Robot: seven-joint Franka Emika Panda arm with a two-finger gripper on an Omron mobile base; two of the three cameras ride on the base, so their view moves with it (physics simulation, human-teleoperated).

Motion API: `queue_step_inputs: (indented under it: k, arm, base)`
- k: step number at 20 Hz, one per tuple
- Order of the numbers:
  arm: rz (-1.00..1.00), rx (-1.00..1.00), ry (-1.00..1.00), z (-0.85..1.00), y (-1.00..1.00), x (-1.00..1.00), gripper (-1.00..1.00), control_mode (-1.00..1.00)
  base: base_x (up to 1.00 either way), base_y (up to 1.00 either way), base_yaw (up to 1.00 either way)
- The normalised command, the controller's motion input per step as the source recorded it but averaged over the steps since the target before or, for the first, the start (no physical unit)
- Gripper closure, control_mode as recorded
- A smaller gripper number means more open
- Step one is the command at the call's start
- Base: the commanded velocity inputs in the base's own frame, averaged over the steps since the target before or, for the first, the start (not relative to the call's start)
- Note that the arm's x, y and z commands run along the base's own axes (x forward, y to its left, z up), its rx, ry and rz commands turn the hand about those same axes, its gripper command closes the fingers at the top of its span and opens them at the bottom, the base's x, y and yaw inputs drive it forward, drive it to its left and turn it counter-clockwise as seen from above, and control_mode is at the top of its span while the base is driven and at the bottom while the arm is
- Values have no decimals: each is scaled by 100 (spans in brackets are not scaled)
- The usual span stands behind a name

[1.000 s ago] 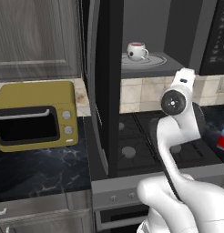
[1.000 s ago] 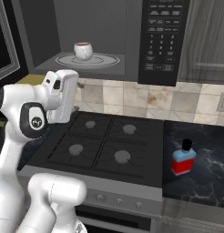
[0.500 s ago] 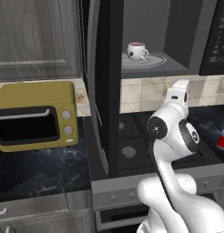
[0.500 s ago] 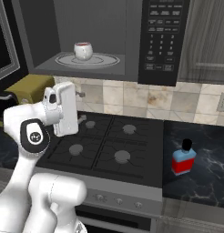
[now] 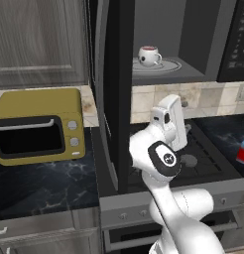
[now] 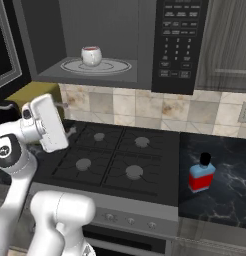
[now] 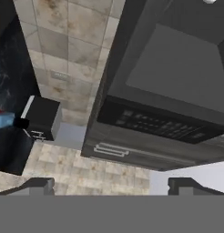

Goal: Place the microwavable item in the microwave. Then, close the microwave door and press the start button.

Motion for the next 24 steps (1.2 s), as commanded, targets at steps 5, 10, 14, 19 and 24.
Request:
queue_step_inputs:
  k: [5, 10, 14, 19, 24]
  arm:
    - [0, -24, -4, -49, -31, 3, -100, -100]
    - [-5, -21, -12, -15, 16, -57, -100, -100]
    - [-11, -10, -4, 0, 93, -93, -100, -100]
    - [-7, -6, 0, -12, 100, -63, -100, -100]
    - [-3, -8, 0, -17, 100, -20, -100, -100]
  base:
    - [0, 0, 0]
    - [0, 0, 0]
    - [0, 0, 0]
    - [0, 0, 0]
    - [0, 0, 0]
